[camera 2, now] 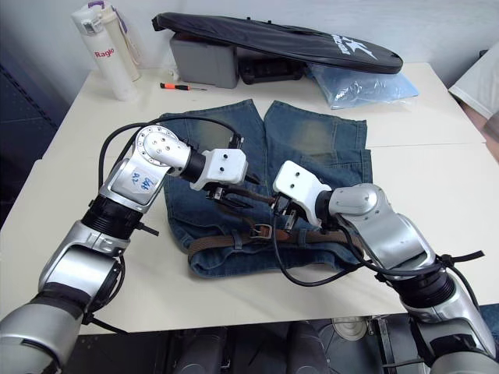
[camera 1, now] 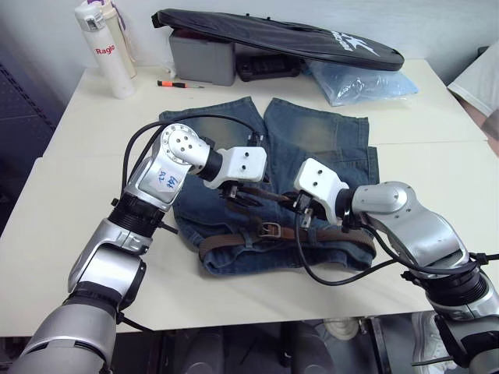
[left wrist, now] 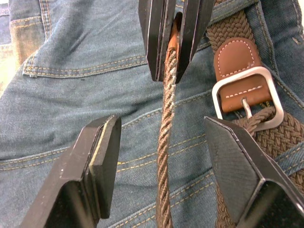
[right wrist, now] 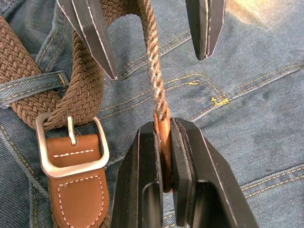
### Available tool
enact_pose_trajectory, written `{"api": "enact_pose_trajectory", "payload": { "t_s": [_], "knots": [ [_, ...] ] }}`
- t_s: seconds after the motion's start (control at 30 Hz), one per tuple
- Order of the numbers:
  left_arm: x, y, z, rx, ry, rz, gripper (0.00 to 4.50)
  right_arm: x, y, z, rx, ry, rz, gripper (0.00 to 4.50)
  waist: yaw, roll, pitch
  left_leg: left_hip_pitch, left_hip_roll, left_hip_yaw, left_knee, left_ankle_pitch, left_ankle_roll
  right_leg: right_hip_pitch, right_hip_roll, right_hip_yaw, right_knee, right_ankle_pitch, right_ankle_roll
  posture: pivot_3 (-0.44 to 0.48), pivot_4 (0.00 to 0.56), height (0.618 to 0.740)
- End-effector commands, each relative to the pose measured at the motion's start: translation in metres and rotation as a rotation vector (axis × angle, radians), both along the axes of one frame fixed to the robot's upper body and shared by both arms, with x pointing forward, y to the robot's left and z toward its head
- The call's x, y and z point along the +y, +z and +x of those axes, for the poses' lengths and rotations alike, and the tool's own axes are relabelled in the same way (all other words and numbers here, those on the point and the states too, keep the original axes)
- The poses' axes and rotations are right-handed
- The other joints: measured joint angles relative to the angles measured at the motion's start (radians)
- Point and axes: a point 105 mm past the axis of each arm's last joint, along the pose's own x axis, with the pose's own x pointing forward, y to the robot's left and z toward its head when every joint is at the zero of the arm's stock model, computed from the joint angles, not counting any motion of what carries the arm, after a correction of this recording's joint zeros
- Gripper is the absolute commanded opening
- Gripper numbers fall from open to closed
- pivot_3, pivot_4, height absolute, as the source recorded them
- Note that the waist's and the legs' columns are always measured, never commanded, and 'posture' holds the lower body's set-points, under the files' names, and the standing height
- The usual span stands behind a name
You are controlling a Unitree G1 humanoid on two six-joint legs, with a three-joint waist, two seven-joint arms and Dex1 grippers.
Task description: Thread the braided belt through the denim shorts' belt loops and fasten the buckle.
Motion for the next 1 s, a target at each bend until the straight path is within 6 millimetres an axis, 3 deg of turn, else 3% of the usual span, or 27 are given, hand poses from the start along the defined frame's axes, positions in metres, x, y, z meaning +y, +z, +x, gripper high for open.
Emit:
{"api": "enact_pose_trajectory", "payload": {
  "t_s": [0.03, 0.2, 0.23, 0.27, 0.37, 0.4, 0.5, 0.53, 0.67, 1.0],
  "knots": [
    [-0.005, 0.006, -0.004, -0.007, -0.031, -0.01, 0.04, 0.002, 0.014, -0.003, -0.071, 0.018, 0.002, 0.0, 0.0, 0.0, 0.0, 0.0, 0.0, 0.0, 0.0, 0.0, 0.0, 0.0, 0.0, 0.0, 0.0, 0.0, 0.0, 0.0, 0.15, 0.74],
    [-0.002, 0.003, -0.004, 0.001, -0.023, -0.006, 0.04, 0.006, 0.018, -0.008, -0.033, 0.019, 0.086, 0.0, -0.001, 0.0, 0.0, 0.0, 0.0, 0.0, 0.0, 0.0, 0.0, 0.0, 0.0, 0.0, 0.0, 0.0, 0.0, 0.0, 0.15, 0.74],
    [-0.001, 0.002, -0.004, 0.001, -0.02, -0.006, 0.0, 0.005, 0.02, -0.008, -0.041, 0.017, 0.086, 0.93, 0.0, 0.0, 0.0, 0.0, 0.0, 0.0, 0.0, 0.0, 0.0, 0.0, 0.0, 0.0, 0.0, 0.0, 0.0, 0.0, 0.15, 0.74],
    [0.0, 0.002, -0.003, 0.004, -0.013, -0.009, 0.0, 0.004, 0.022, -0.008, -0.049, 0.018, 0.08, 1.14, 0.0, 0.0, 0.0, 0.0, 0.0, 0.0, 0.0, 0.0, 0.0, 0.0, 0.0, 0.0, 0.0, 0.0, 0.0, 0.0, 0.15, 0.74],
    [0.008, 0.0, 0.001, 0.007, 0.027, -0.017, 0.0, -0.004, 0.028, -0.016, -0.077, 0.041, 0.047, 2.62, 0.0, 0.0, 0.0, 0.0, 0.0, 0.0, 0.0, 0.0, 0.0, 0.0, 0.0, 0.0, 0.0, 0.0, 0.0, 0.0, 0.15, 0.74],
    [0.012, 0.0, 0.004, 0.002, 0.047, -0.017, 0.0, -0.006, 0.026, -0.021, -0.072, 0.054, 0.032, 2.89, 0.001, 0.0, 0.0, 0.0, 0.0, 0.0, 0.0, 0.0, 0.0, 0.0, 0.0, 0.0, 0.0, 0.0, 0.0, 0.0, 0.15, 0.74],
    [0.021, 0.0, 0.011, -0.027, 0.081, -0.009, 0.0, -0.007, 0.007, -0.038, -0.006, 0.106, -0.023, 4.3, 0.002, 0.0, 0.0, 0.0, 0.0, 0.0, 0.0, 0.0, 0.0, 0.0, 0.0, 0.0, 0.0, 0.0, 0.0, 0.0, 0.15, 0.74],
    [0.022, 0.001, 0.013, -0.033, 0.085, -0.006, 0.0, -0.005, -0.002, -0.043, 0.018, 0.125, -0.042, 4.46, 0.001, 0.0, 0.0, 0.0, 0.0, 0.0, 0.0, 0.0, 0.0, 0.0, 0.0, 0.0, 0.0, 0.0, 0.0, 0.0, 0.15, 0.74],
    [0.026, 0.003, 0.018, -0.055, 0.092, 0.01, 0.0, 0.003, -0.015, -0.045, 0.03, 0.131, -0.038, 4.46, -0.001, 0.0, 0.0, 0.001, 0.0, 0.0, 0.0, 0.0, 0.001, 0.0, 0.0, 0.001, 0.0, 0.0, 0.0, 0.0, 0.15, 0.74],
    [0.029, 0.005, 0.02, -0.059, 0.096, 0.016, 0.0, 0.008, -0.024, -0.038, 0.027, 0.093, -0.038, 4.46, 0.0, 0.0, 0.0, 0.001, 0.0, 0.001, 0.0, 0.0, 0.0, 0.0, 0.0, 0.001, 0.0, 0.0, 0.0, 0.0, 0.15, 0.74]
  ]
}}
